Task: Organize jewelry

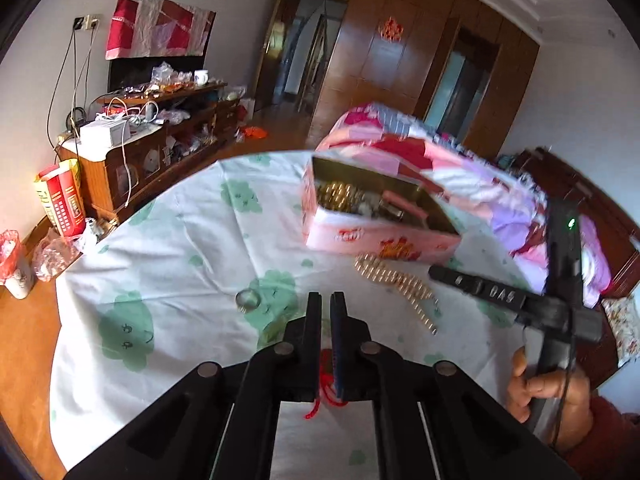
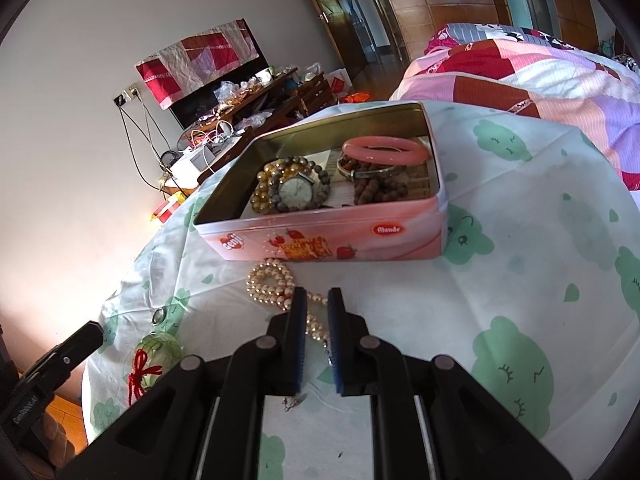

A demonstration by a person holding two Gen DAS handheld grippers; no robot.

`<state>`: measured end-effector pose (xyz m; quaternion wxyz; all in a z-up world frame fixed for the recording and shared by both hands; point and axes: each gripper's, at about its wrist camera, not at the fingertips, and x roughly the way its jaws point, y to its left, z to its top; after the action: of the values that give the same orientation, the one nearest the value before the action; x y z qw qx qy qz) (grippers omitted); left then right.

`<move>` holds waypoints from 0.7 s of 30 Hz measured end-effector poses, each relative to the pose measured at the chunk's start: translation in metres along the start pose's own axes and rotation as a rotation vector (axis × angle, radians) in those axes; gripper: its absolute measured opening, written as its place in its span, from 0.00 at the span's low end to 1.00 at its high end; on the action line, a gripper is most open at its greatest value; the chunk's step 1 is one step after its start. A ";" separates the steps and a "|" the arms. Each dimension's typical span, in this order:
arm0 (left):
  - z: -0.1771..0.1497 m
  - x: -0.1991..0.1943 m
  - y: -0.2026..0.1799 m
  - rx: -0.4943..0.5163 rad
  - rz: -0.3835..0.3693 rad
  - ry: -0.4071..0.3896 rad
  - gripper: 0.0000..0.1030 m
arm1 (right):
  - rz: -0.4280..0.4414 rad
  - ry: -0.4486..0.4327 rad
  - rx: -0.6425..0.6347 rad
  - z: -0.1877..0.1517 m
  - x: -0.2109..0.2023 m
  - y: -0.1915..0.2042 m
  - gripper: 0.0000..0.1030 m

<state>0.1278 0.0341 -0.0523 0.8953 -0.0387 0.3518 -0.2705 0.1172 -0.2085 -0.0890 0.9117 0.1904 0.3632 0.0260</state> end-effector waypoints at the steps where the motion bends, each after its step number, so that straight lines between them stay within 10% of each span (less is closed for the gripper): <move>1: -0.001 0.003 0.000 -0.001 0.013 0.023 0.18 | 0.001 0.000 -0.002 0.000 0.000 0.000 0.14; 4: -0.008 0.013 0.000 -0.013 0.045 0.074 0.54 | 0.001 0.000 -0.001 0.000 0.000 0.001 0.14; 10: -0.012 0.020 -0.003 0.022 0.094 0.095 0.54 | 0.007 0.004 0.010 0.000 0.001 -0.001 0.14; 15: -0.018 0.028 -0.007 0.067 0.113 0.126 0.22 | 0.008 0.012 0.026 0.000 0.002 -0.004 0.14; 21: -0.020 0.031 -0.008 0.066 0.114 0.154 0.06 | 0.008 0.012 0.043 0.000 0.002 -0.007 0.14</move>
<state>0.1302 0.0138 -0.0842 0.8804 0.0320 0.4119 -0.2326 0.1180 -0.2152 -0.0924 0.9050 0.2112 0.3686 0.0232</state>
